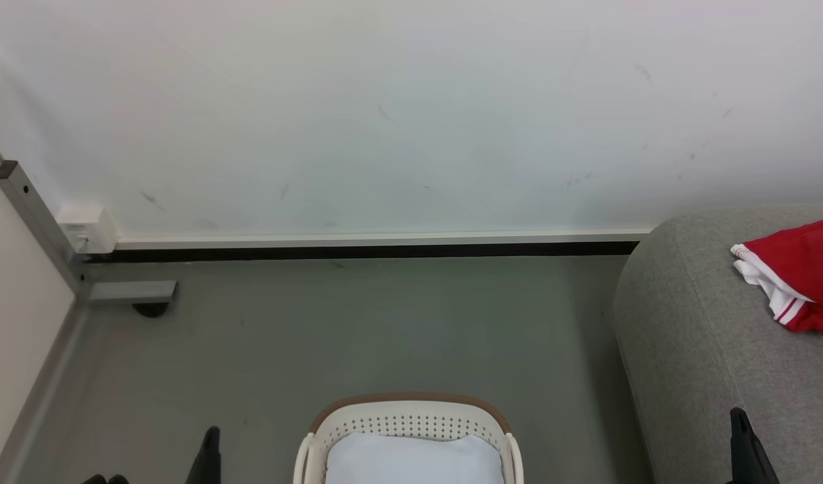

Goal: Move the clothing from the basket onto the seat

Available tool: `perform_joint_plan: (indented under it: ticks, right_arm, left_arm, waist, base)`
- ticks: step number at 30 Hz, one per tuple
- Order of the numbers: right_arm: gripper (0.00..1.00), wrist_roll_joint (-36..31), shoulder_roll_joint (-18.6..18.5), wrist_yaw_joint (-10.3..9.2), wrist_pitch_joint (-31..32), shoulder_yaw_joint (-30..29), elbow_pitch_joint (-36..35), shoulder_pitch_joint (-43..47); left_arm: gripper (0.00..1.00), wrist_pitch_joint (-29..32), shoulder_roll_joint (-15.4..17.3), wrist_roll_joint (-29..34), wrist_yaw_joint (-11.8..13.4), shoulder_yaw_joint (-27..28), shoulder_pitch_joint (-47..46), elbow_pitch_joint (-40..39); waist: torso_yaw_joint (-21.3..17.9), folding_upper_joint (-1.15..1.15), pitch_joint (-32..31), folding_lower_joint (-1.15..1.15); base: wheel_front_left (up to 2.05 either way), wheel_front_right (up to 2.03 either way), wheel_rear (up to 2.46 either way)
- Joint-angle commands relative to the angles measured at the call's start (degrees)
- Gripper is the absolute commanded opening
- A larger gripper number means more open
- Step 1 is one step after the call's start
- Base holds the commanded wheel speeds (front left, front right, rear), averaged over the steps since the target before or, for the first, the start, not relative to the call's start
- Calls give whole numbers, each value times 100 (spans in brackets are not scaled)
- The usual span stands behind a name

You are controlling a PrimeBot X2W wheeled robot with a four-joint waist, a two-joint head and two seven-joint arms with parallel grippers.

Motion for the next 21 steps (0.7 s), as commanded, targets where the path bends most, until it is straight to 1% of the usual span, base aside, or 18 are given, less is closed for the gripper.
perform_joint_plan:
  ticks: [1,21]
  right_arm:
    - [0,176,-64,-4,33,-32,-105,-167]
    - [0,1648,-80,-7,386,-93,-209,-295]
  left_arm:
    - [0,23,6,-145,-37,47,-146,-92]
    - [0,383,-36,-1391,-161,259,-300,-175]
  waist:
    - [3,0,3,0]
    - [46,0,73,0]
  base:
    - [0,0,0]
    - [0,0,0]
